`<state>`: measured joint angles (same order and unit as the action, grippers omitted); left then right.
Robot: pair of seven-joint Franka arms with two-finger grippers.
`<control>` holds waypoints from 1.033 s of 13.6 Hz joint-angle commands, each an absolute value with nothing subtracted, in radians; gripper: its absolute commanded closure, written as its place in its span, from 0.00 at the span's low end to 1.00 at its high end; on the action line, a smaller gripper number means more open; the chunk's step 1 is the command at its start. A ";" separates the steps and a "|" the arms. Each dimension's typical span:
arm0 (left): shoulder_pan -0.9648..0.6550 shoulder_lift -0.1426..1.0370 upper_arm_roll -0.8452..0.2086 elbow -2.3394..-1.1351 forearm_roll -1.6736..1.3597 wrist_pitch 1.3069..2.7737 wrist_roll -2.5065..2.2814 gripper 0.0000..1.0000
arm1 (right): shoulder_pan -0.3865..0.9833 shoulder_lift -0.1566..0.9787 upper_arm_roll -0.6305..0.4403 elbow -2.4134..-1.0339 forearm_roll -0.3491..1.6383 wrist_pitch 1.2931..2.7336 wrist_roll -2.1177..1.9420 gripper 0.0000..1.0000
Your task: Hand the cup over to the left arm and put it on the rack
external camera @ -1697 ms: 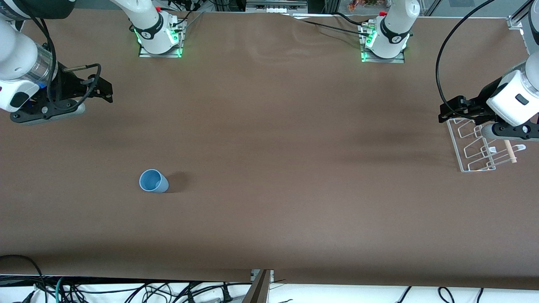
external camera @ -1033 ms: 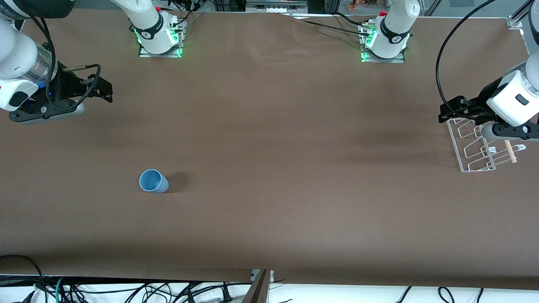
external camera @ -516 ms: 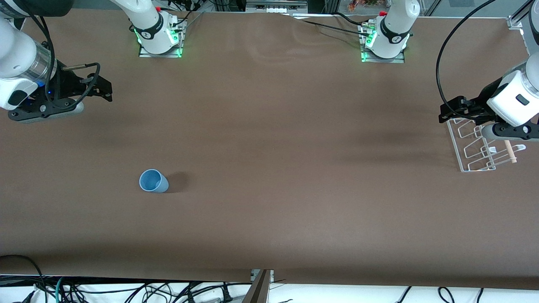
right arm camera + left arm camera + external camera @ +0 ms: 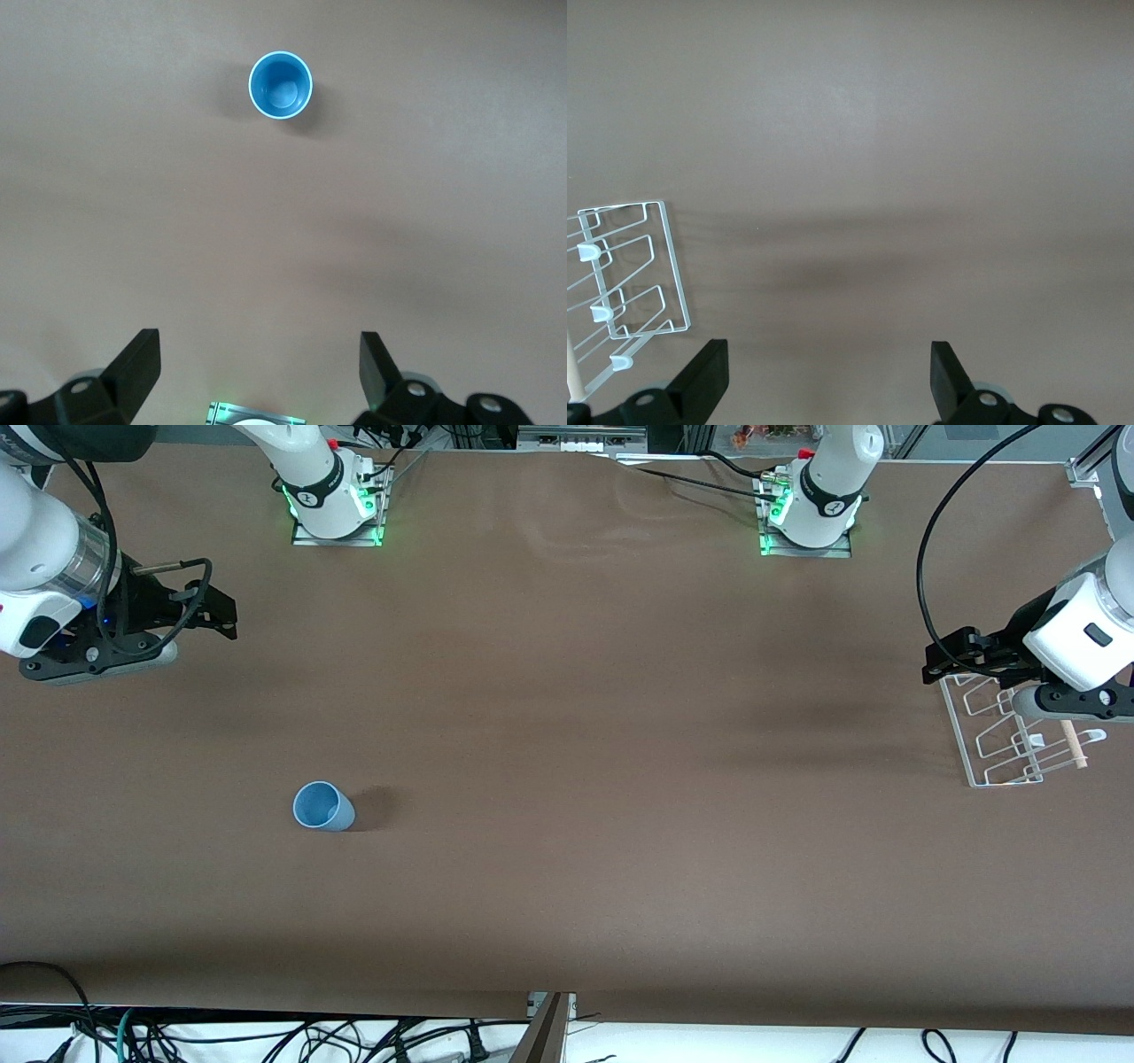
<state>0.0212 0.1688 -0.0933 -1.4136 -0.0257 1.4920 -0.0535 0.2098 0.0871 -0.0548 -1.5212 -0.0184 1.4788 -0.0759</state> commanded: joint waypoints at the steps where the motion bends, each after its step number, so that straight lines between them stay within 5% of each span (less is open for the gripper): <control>1: 0.017 0.189 -0.092 -1.378 -0.041 1.480 -0.057 0.00 | 0.198 0.071 -0.043 -1.546 -0.032 1.494 -0.063 0.01; 14: 0.015 0.190 -0.097 -1.377 -0.038 1.483 -0.055 0.00 | 0.198 0.071 -0.051 -1.638 -0.041 1.590 -0.064 0.01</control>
